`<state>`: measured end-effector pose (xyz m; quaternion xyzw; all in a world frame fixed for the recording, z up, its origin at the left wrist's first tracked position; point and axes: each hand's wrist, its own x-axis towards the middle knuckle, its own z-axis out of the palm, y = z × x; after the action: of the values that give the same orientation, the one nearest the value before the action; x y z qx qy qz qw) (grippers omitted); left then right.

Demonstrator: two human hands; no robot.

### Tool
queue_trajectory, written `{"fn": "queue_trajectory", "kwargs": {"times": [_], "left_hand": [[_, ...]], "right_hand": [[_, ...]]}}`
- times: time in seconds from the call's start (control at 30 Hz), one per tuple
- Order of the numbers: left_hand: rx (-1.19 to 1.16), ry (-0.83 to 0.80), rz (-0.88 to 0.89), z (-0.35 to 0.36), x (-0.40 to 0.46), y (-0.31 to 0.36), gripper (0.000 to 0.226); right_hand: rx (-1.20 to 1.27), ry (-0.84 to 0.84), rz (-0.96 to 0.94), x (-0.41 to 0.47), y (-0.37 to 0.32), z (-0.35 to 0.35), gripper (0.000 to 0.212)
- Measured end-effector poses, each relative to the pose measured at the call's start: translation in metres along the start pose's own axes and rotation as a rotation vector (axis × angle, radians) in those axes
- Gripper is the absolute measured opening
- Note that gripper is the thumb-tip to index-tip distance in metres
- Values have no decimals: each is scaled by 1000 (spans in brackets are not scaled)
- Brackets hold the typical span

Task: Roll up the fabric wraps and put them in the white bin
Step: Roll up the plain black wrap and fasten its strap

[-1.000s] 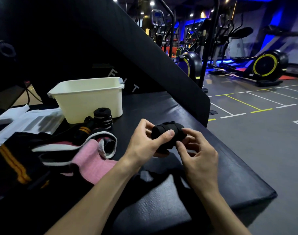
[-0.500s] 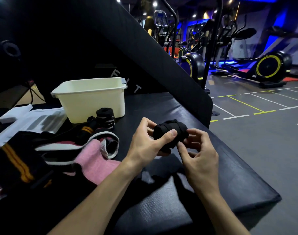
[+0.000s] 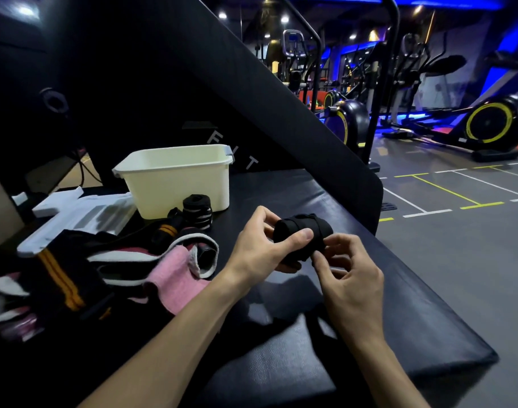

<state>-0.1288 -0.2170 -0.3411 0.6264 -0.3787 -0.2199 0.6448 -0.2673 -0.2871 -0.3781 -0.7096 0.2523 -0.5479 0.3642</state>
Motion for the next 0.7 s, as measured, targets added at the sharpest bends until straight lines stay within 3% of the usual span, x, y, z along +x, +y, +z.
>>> {"fn": "queue_trajectory", "kwargs": {"times": [0.33, 0.47, 0.7], "left_hand": [[-147, 153, -117, -24, -48, 3, 45], [-260, 202, -154, -37, -66, 7, 42], [-428, 293, -220, -45, -80, 9, 62]], "right_hand": [[-192, -168, -86, -20, -19, 15, 17], [-177, -188, -223, -32, -35, 23, 17], [-167, -158, -306, -44, -54, 37, 13]]}}
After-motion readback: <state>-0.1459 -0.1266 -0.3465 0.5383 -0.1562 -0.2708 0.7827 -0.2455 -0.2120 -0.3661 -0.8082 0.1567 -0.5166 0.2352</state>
